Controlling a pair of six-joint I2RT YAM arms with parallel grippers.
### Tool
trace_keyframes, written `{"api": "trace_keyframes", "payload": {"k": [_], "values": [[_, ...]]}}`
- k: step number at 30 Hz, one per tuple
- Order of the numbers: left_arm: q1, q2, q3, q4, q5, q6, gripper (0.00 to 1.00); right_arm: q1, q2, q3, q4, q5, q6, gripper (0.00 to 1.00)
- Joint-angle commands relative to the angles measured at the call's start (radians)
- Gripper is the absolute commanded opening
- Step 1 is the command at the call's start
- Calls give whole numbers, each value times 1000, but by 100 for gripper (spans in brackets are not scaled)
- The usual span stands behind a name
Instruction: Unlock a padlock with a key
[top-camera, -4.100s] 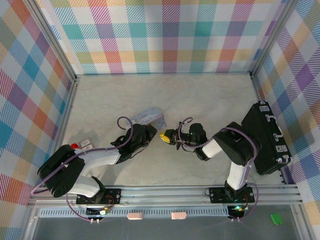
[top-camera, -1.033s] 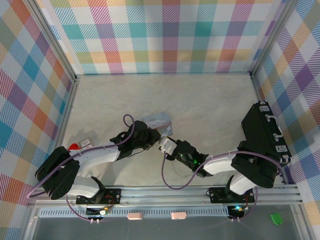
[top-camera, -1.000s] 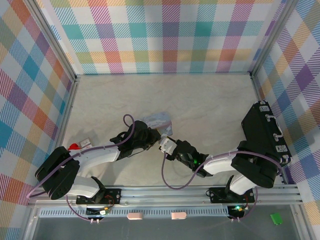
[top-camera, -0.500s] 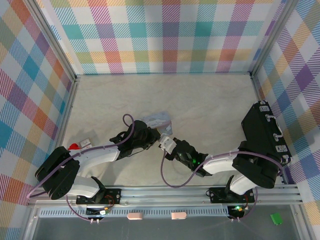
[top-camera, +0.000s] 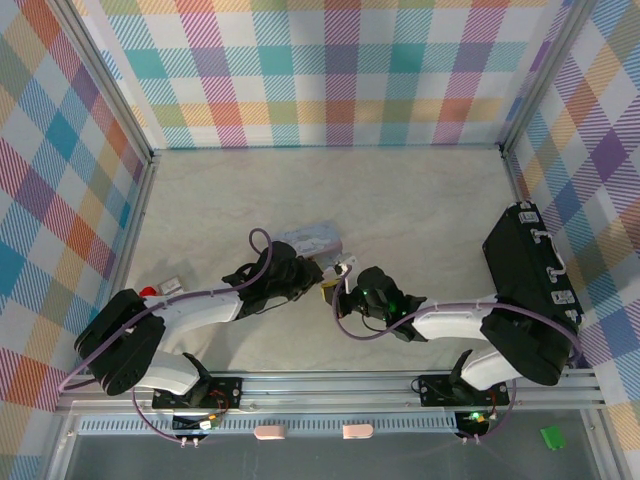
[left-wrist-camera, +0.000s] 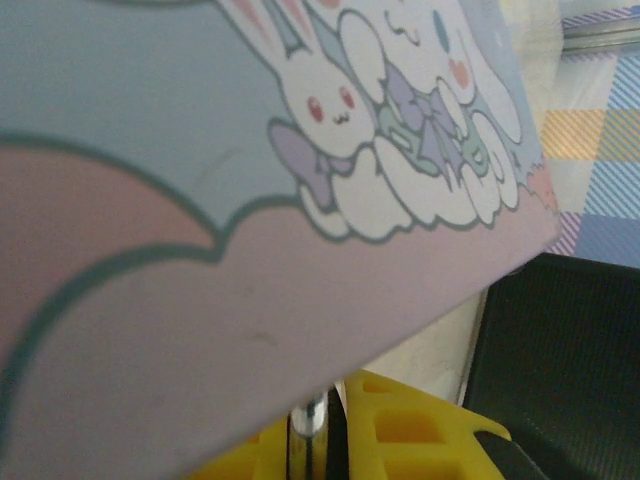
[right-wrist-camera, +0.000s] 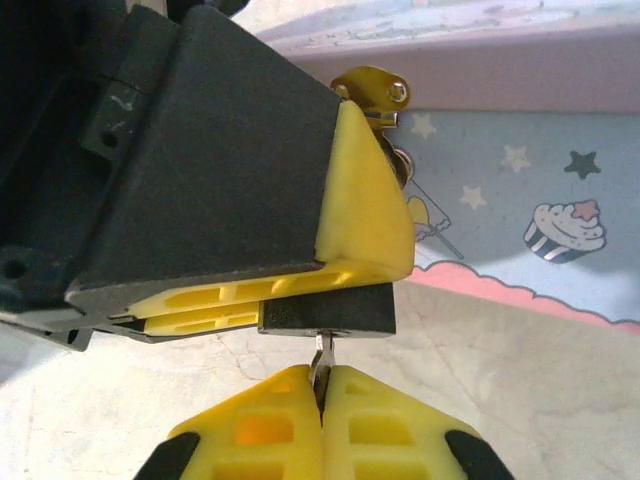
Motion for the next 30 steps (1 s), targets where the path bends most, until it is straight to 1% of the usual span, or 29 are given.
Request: {"api": "trace_keyframes", "payload": {"k": [1,3,4,7,8,14,17,20,22,26,30], "values": [[4,12,17,47,-1,17,0,4,15,24,29,-64,117,1],[4,15,23,35,1,27,0,4,14,27,24,-65,119,0],[5,16,25,31,1,33,2,4,15,31,-5,-67,126,0],[5,14,34,8,-6,51,9,4,24,41,-33,-71,166,0],[5,14,37,-5,-11,58,14,4,28,39,-29,-78,187,0],[4,3,47,-90,-53,113,35,4,50,59,-83,-123,316,0],[7,-9,34,-116,-78,132,41,4,59,55,-97,-142,368,0],[12,-33,1,-100,-96,146,45,1,68,49,-103,-159,407,0],[17,-54,-22,-85,-109,158,49,-4,77,46,-102,-172,430,0],[29,-108,-64,-56,-122,198,62,-20,105,29,-62,-201,488,0],[42,-185,-71,-123,-171,257,71,-51,149,2,9,-248,572,0]]}}
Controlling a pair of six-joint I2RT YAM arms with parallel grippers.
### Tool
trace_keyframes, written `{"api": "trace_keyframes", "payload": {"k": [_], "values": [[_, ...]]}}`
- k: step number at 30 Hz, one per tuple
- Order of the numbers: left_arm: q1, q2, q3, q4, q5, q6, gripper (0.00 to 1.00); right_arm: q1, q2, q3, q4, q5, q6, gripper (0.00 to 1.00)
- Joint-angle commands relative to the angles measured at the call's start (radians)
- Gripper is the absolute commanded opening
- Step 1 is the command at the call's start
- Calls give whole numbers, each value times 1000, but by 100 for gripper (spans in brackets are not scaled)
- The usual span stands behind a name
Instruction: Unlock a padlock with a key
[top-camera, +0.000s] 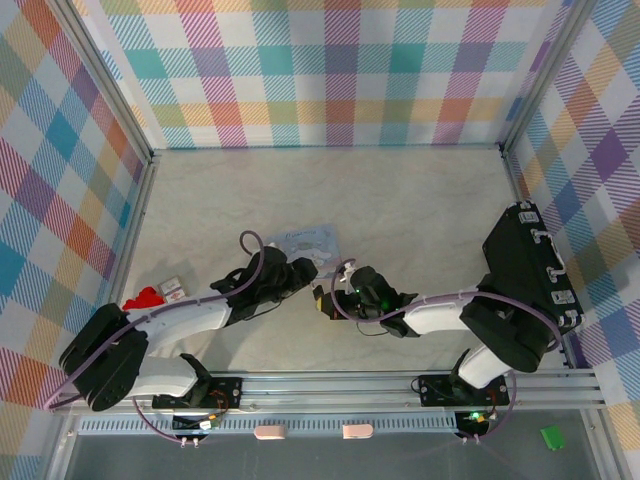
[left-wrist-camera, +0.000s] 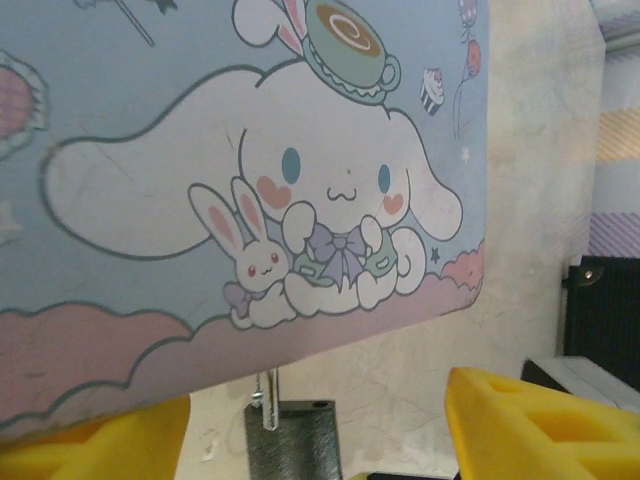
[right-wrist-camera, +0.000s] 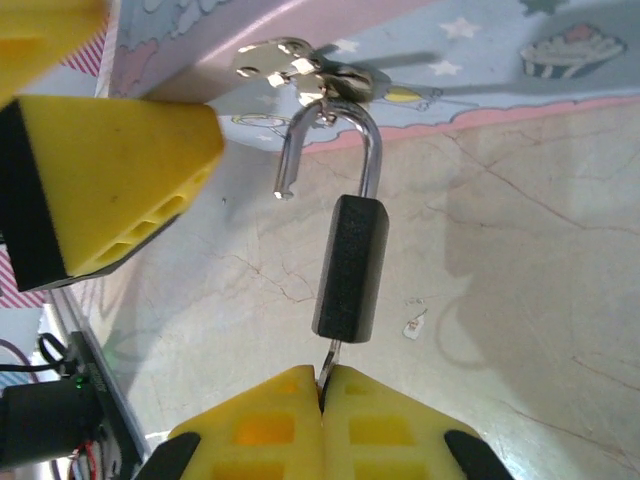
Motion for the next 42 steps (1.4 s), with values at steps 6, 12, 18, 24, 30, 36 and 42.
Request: {"api": "trace_keyframes", "payload": {"k": [6,12,18,24,30,36,42], "values": [[41,-189,20,-177,-143,212,80,-36,59,-30,90,-67,137,0],[106,-105,165,-404,-182,349,83,-47,59,2,-4,-58,110,18],[186,26,212,-347,-94,382,82,-76,22,10,-88,-56,42,34],[200,140,246,-292,-64,379,80,-99,-65,25,-155,-47,-69,39],[189,245,236,-173,22,272,74,-174,-62,54,-135,-85,-95,44],[92,294,258,-169,-29,163,72,-255,8,43,-21,-144,12,48],[29,289,207,-135,-84,26,72,-263,62,-20,168,-141,121,47]]}}
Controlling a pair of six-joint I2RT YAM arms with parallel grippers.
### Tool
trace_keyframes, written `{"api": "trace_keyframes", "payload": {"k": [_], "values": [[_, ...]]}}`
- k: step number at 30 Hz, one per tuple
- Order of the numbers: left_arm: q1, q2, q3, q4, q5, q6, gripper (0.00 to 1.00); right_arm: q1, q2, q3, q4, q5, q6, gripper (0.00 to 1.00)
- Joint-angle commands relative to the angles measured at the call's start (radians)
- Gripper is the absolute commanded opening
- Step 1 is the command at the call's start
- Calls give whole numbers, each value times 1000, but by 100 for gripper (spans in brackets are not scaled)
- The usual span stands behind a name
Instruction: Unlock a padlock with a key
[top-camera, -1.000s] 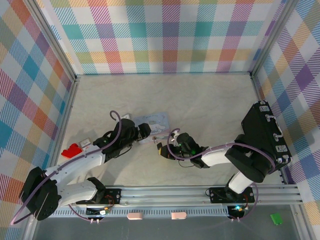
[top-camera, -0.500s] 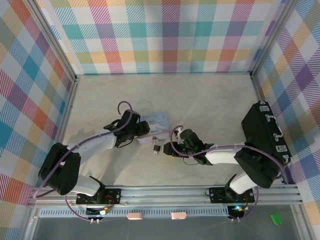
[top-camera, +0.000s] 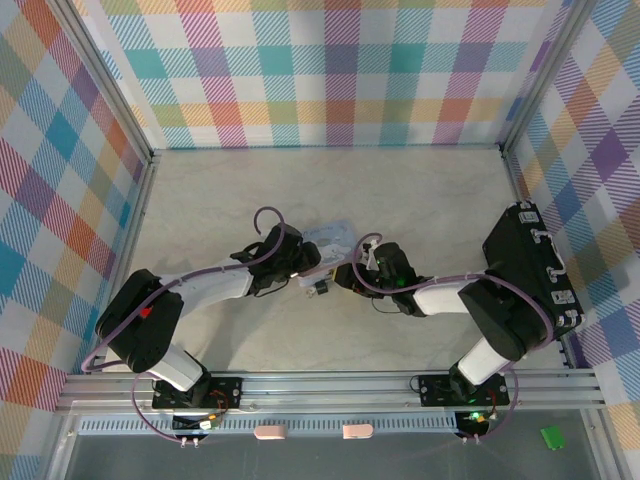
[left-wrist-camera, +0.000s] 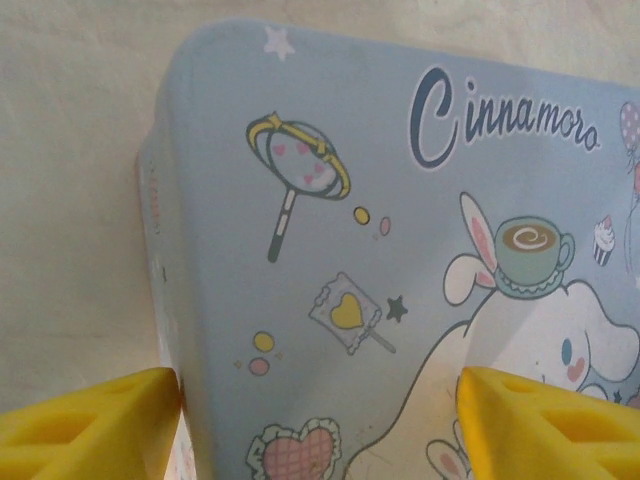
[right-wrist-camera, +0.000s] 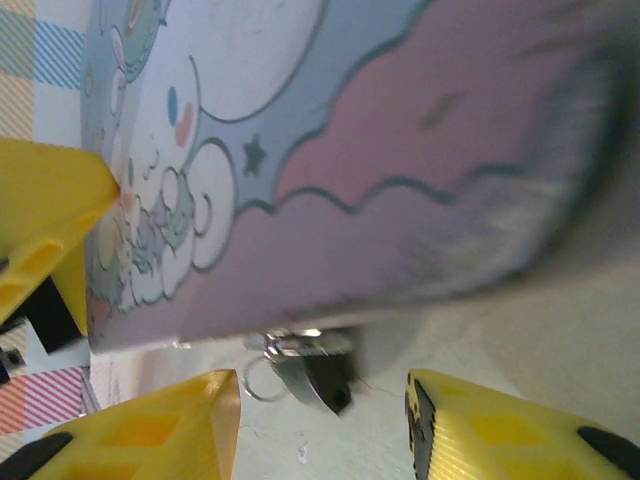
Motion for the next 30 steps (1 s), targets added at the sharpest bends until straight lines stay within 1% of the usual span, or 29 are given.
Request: {"api": "trace_keyframes", "payload": {"k": [1,4,7,12,14,19,22,26,30], "values": [[-15,16,-47,5,-15,-113,72,0,14,-69,180,12,101,46],[-14,-2,-65,1,-42,-141,72,1,15,-139,298,79,139,44],[-15,-24,-65,-37,-82,-153,72,4,19,-168,358,108,117,44],[-15,-54,-76,-83,-143,-186,71,30,57,-173,413,112,71,44],[-13,-59,-80,-100,-159,-198,71,55,69,-164,398,118,76,43],[-13,-54,-81,-107,-166,-210,71,125,42,-155,268,223,86,42],[-12,-41,-80,-85,-150,-208,71,176,-8,-93,75,285,45,42],[-13,-33,-75,-80,-142,-208,71,216,-38,-21,-163,365,28,44],[-13,-36,-80,-74,-141,-208,71,248,-22,33,-265,404,19,44]]}}
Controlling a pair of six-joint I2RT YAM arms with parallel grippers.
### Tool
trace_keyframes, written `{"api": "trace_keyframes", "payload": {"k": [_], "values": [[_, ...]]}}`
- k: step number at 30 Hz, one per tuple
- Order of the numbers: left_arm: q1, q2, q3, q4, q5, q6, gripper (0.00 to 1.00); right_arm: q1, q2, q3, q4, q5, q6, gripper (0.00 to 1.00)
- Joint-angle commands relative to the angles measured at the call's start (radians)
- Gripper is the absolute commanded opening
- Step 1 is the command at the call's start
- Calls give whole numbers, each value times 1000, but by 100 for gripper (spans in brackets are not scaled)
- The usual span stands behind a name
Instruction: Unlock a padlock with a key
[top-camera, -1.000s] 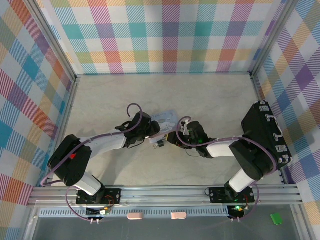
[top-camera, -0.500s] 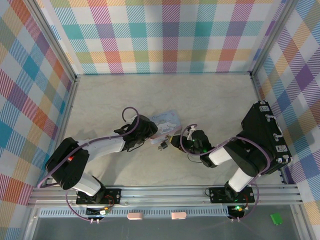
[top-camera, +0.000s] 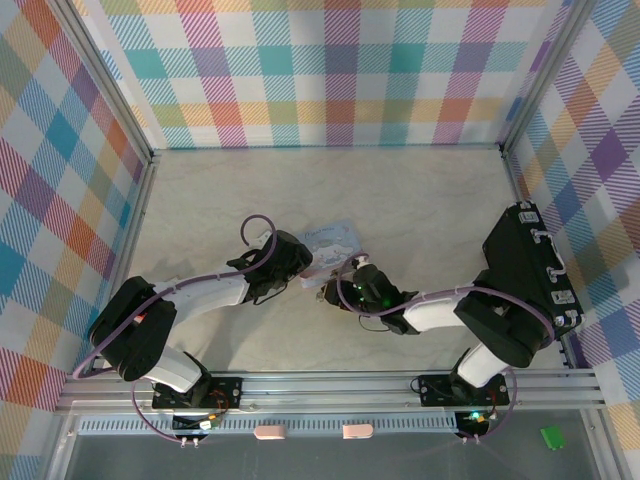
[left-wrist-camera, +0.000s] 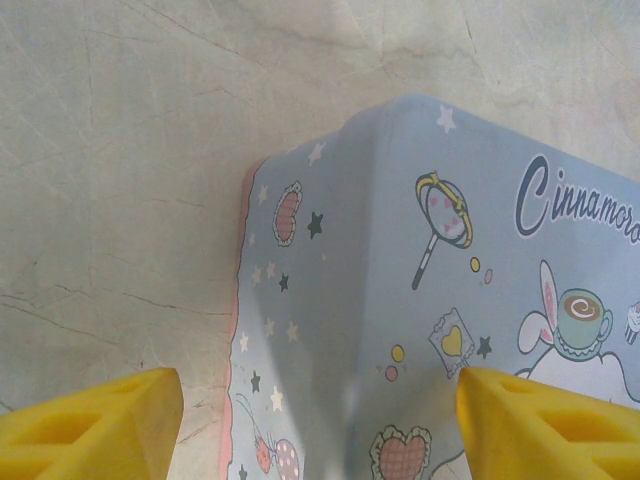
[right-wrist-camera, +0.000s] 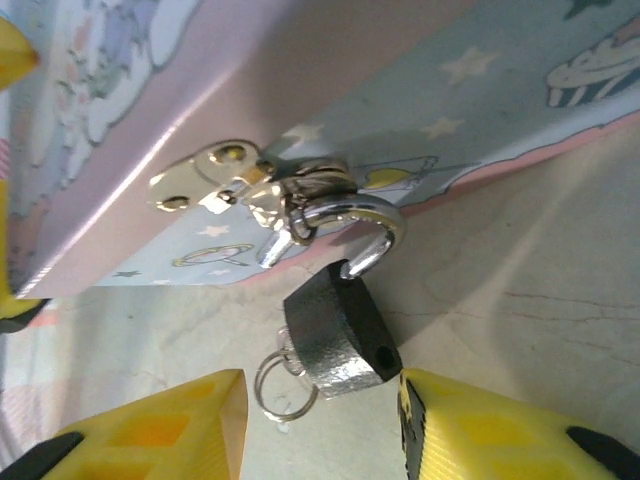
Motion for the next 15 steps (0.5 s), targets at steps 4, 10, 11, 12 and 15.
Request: {"api": "trace_keyframes", "payload": {"k": [4,10,11,12,15], "values": [[-6,14,-26,-54,-18,-11,71,33,38,97,-253,97,-35,44],[-5,1,-34,-49,-21,-8,71,39,94,148,-282,103,-39,43],[-5,0,-38,-47,-23,-9,71,42,103,155,-287,104,-37,44],[-6,-3,-39,-45,-22,-10,71,44,111,161,-291,108,-34,44],[-6,-7,-44,-40,-23,-9,71,44,138,188,-301,106,-30,44]]}}
